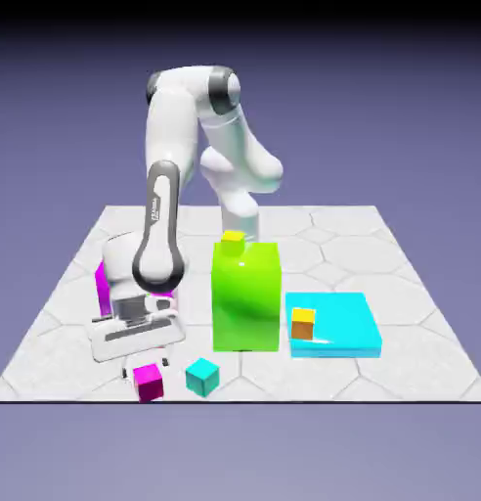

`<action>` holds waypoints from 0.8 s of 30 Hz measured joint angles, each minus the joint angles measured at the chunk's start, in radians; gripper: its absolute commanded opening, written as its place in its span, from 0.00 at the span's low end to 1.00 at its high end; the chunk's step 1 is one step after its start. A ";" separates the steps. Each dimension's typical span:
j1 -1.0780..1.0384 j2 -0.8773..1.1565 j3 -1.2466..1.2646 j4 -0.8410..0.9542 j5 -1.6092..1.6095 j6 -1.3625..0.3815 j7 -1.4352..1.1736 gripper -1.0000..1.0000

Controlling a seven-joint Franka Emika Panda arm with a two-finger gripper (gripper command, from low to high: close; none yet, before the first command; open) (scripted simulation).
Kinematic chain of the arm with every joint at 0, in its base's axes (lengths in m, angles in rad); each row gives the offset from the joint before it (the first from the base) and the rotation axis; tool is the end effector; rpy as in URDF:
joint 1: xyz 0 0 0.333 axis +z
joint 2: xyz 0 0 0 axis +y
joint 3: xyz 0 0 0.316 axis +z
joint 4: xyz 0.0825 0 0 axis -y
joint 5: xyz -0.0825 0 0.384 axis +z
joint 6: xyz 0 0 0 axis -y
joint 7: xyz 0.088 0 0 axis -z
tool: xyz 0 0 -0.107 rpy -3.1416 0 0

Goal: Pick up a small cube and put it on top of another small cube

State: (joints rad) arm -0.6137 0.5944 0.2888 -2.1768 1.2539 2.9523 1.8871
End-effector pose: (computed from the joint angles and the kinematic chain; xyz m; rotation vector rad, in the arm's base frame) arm 0.4819 -0.2193 0.1175 0.4925 2.6833 0.3732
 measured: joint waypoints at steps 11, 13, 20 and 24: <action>-0.027 -0.264 0.001 -0.153 -0.267 -0.202 0.114 0.00; -0.057 -0.297 0.046 -0.165 -0.354 -0.268 0.089 0.00; -0.134 -0.380 0.162 -0.197 -0.575 -0.436 0.024 0.00; -0.099 -0.236 0.173 -0.176 -0.552 -0.304 -0.010 0.00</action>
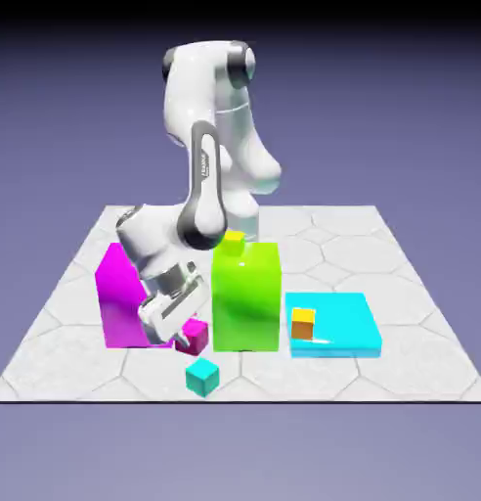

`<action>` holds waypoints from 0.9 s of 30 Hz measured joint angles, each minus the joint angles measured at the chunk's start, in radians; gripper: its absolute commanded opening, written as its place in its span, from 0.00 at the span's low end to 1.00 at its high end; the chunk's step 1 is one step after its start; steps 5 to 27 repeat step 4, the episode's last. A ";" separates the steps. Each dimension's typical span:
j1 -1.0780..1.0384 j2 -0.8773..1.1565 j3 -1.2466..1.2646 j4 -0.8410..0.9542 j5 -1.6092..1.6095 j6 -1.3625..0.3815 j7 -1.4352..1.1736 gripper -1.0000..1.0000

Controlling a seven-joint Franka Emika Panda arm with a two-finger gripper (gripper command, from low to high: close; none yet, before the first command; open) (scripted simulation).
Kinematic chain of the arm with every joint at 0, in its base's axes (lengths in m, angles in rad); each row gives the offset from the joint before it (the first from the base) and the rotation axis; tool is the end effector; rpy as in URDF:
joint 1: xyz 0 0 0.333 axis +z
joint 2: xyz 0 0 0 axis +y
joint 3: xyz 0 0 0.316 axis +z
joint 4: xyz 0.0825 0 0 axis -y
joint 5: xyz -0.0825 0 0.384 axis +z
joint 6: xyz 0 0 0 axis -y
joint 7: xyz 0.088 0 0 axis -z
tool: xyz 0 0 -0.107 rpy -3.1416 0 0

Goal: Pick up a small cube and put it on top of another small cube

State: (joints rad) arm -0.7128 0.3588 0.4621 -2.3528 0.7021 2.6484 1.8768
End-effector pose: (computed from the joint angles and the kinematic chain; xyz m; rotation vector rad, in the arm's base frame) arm 0.4863 -0.1321 0.1868 -0.4959 2.7728 0.5569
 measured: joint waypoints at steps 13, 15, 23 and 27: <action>0.010 0.040 0.003 0.006 0.006 0.036 -0.010 1.00; 0.010 0.040 0.003 0.006 0.006 0.036 -0.010 1.00; 0.010 0.040 0.003 0.006 0.006 0.036 -0.010 1.00; 0.010 0.040 0.003 0.006 0.006 0.036 -0.010 1.00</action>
